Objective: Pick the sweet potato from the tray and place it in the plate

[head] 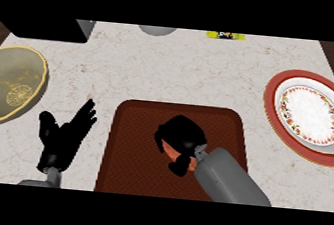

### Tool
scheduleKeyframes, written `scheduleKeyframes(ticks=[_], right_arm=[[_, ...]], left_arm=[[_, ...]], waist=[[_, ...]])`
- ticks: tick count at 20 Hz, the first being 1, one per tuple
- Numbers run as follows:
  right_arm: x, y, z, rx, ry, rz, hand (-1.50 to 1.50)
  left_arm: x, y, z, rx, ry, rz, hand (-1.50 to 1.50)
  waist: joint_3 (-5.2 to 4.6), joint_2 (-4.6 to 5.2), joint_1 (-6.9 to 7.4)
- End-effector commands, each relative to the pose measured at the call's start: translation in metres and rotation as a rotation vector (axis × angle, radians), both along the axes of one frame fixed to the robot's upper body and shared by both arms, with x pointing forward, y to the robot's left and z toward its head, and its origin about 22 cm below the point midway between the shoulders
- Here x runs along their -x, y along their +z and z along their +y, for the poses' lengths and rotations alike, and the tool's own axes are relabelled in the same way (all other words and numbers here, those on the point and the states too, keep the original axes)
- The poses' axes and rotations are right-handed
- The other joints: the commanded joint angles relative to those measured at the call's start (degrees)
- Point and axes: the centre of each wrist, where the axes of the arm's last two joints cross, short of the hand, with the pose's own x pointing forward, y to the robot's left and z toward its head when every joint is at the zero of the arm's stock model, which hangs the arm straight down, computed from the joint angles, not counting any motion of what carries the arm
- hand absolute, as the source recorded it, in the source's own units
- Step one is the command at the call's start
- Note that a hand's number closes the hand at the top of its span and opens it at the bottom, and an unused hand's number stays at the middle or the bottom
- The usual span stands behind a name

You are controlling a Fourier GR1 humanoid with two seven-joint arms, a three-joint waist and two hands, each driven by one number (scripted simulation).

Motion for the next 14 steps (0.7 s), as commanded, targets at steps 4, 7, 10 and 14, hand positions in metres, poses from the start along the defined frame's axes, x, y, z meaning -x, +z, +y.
scheduleKeyframes(ticks=[4, 7, 10, 14], right_arm=[[-0.010, 0.022, -0.014, -0.265, -0.381, -0.176, 1.50], [-0.023, 0.022, -0.043, -0.274, -0.782, -0.263, 1.50], [-0.026, 0.039, -0.045, -0.356, -1.014, -0.438, 1.50], [-0.020, 0.062, -0.035, -0.455, -1.213, -0.591, 1.50]], left_arm=[[0.010, 0.000, 0.007, -0.002, -0.013, 0.002, 0.00], [0.009, -0.007, 0.006, 0.002, 0.036, 0.010, 0.00], [0.013, -0.013, 0.009, 0.001, 0.048, 0.020, 0.00], [0.006, -0.005, -0.001, -0.002, 0.024, 0.003, 0.00]], waist=[[0.08, -0.20, 0.56], [0.02, -0.64, -2.84], [-0.12, -0.95, -2.82], [-0.09, -0.91, -1.88]])
